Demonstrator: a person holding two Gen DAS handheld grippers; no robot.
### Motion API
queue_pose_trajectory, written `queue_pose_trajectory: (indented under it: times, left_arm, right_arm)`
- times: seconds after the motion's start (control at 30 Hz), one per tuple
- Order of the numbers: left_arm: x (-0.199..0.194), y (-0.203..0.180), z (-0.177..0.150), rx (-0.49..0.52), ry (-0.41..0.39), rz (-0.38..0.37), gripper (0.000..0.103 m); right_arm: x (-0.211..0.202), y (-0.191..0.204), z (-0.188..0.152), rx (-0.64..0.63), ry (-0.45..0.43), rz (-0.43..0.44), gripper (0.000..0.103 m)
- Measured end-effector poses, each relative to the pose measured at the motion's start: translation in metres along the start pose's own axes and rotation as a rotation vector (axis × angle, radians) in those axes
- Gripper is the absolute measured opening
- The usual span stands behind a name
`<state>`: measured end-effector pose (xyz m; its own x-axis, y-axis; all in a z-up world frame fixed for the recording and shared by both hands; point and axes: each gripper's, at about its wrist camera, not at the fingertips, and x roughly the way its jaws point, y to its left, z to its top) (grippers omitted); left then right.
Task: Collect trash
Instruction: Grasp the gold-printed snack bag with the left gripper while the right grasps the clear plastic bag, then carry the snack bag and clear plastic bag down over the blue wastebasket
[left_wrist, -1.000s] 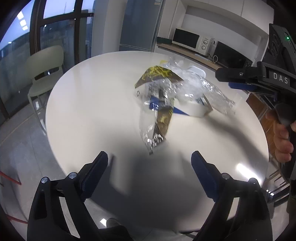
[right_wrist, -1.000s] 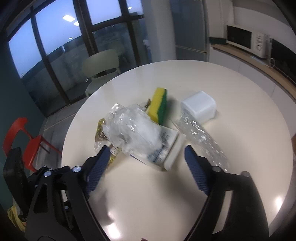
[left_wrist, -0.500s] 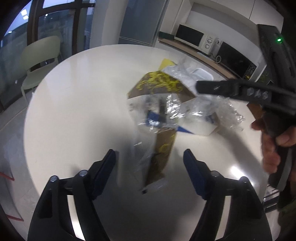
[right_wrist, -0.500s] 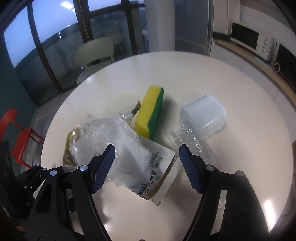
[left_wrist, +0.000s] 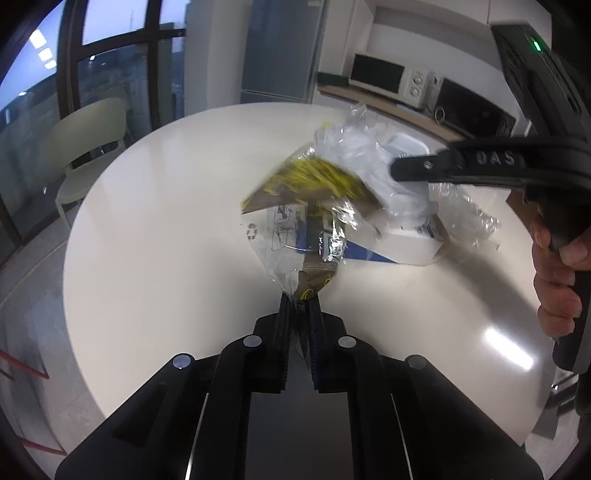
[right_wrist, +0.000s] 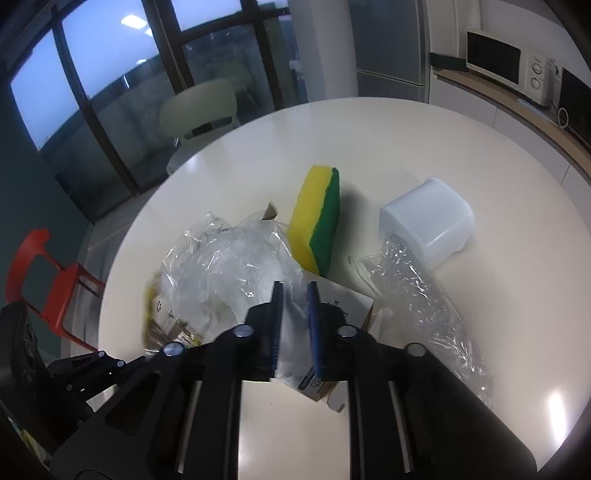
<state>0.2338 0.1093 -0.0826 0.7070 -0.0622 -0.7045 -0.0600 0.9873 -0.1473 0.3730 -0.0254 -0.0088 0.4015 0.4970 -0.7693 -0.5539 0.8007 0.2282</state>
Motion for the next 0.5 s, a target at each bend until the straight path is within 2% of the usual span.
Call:
queue_pose_trajectory:
  times: [0.17,0.5]
  left_arm:
    - [-0.019,0.007,0.002,-0.039,-0.051,0.005,0.007]
    - [-0.054,0.010,-0.007,-0.081,-0.101,0.017,0.007]
  right_arm:
    - [-0.017,-0.001,-0.011,0.011,-0.026,0.017,0.006]
    - [-0.067,0.002,-0.039,0.017,-0.102,0.016,0.004]
